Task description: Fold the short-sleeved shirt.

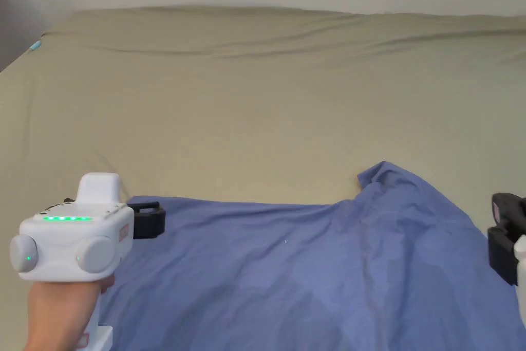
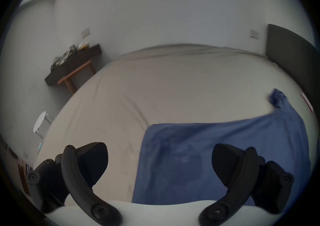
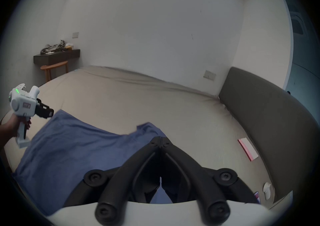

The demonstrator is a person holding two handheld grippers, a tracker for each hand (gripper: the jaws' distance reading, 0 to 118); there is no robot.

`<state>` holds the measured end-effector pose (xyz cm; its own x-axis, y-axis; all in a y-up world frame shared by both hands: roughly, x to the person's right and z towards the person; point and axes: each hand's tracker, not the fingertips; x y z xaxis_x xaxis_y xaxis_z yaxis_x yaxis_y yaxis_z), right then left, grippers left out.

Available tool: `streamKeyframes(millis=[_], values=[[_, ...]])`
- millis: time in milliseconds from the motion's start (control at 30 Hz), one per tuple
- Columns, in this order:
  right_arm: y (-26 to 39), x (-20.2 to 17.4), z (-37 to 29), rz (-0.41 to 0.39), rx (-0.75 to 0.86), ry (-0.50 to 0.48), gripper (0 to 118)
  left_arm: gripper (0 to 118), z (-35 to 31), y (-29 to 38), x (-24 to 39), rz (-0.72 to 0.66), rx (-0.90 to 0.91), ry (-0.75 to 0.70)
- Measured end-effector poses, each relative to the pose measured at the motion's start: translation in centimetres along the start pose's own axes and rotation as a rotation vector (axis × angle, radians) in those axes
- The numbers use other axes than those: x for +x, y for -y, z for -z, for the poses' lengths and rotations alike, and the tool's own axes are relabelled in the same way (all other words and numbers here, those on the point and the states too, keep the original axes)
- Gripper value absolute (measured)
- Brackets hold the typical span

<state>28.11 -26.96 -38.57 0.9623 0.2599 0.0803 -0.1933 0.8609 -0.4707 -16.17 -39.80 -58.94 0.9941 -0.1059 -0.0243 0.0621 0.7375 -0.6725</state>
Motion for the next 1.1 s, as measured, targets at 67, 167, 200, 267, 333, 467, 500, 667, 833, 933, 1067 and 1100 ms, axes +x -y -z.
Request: streamKeyframes(millis=[67,167,200,267,333,467,500,667,833,933,1067,1100], values=[[0.7,0.7,1.2,0.001,-0.036,0.014,0,117,3.5,-0.9,-1.1,-0.065,-0.027,-0.013],[1.2,1.5,2.4,0.001,-0.067,0.031,0,117,6.8,-1.6,-1.3,-0.062,-0.081,-0.012],[1.4,1.7,2.8,0.001,-0.071,0.038,0,115,7.6,-1.7,-1.1,-0.057,-0.095,-0.006],[1.5,1.9,3.3,0.009,-0.085,0.046,0,100,7.8,-1.5,0.0,-0.011,-0.133,-0.022],[1.6,2.0,3.7,0.009,-0.095,0.047,0,72,8.7,-0.7,0.7,-0.005,-0.182,0.04],[1.3,2.1,4.4,0.008,-0.1,0.04,0,27,6.9,-0.9,1.9,-0.029,-0.141,0.095],[1.0,2.3,4.7,0.016,-0.102,0.029,0,5,6.5,-0.8,1.8,-0.008,-0.137,0.1],[-0.6,4.8,7.1,0.073,-0.105,0.016,0,3,3.1,-0.6,3.2,0.113,-0.015,0.039],[-1.6,6.7,12.1,0.09,-0.174,0.001,14,3,-2.7,-1.9,2.7,0.076,0.108,0.066],[-0.6,7.2,17.5,0.114,-0.352,-0.071,113,3,-5.5,-2.4,2.4,0.094,0.181,0.067],[2.2,8.0,24.7,0.19,-0.485,-0.092,111,3,-7.6,-2.4,2.4,0.144,0.197,0.067],[2.9,7.9,25.8,0.192,-0.505,-0.043,111,3,-7.9,-2.3,2.4,0.163,0.202,0.066]])
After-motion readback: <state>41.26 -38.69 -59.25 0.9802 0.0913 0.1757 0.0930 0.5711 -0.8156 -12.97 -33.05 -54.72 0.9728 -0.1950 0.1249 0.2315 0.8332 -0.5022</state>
